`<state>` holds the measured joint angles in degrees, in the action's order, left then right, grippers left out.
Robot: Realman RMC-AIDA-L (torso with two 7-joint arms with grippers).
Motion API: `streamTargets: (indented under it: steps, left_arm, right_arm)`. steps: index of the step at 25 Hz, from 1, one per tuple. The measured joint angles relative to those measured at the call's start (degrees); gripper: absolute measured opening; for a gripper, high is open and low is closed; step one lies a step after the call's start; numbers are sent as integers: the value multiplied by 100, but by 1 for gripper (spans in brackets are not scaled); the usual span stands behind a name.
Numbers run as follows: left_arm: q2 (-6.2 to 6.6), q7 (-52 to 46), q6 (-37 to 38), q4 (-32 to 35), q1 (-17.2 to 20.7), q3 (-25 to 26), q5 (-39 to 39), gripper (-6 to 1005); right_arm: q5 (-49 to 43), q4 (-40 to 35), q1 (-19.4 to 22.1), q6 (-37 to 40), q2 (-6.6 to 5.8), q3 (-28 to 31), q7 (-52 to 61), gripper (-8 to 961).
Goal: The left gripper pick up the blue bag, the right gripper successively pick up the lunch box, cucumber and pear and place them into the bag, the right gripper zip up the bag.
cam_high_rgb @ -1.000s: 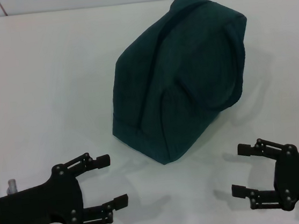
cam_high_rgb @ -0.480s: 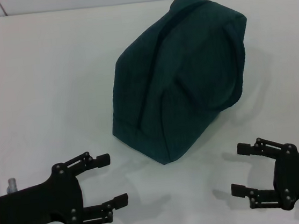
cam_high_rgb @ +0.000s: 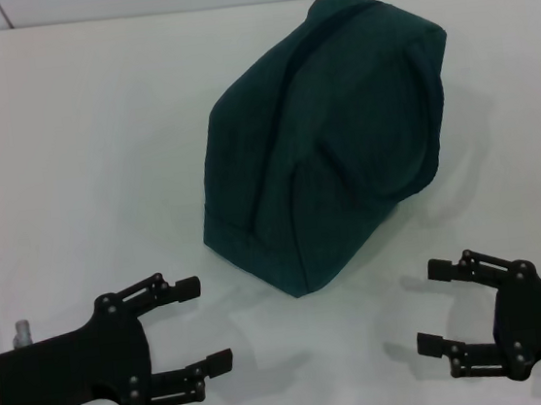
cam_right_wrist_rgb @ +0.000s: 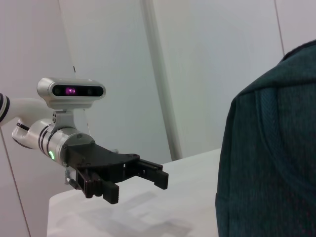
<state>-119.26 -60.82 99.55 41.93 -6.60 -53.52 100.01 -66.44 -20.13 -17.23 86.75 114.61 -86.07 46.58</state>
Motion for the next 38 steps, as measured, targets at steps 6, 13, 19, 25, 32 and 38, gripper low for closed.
streamTargets:
  steps: [6,13,19,25,32,38]
  left_arm:
    - [0,0,3,0,-2,0,-4,879]
    - [0,0,3,0,-8,0,-6,879]
    - [0,0,4,-1,-8,0,-8,879]
    - [0,0,17,-1,-17,-5,-10,879]
    - [0,0,21,-1,-17,-26,-9,879]
    - [0,0,30,0,-43,-27,-6,879]
  right_arm:
    - [0,0,0,0,7,10,-5,857]
    - [0,0,0,0,8,21,-8,857]
    - [0,0,0,0,8,20,-9,856]
    - [0,3,5,0,8,20,-9,856]
    - [0,9,9,0,8,20,-9,856]
    - [7,9,9,0,8,20,-9,856]
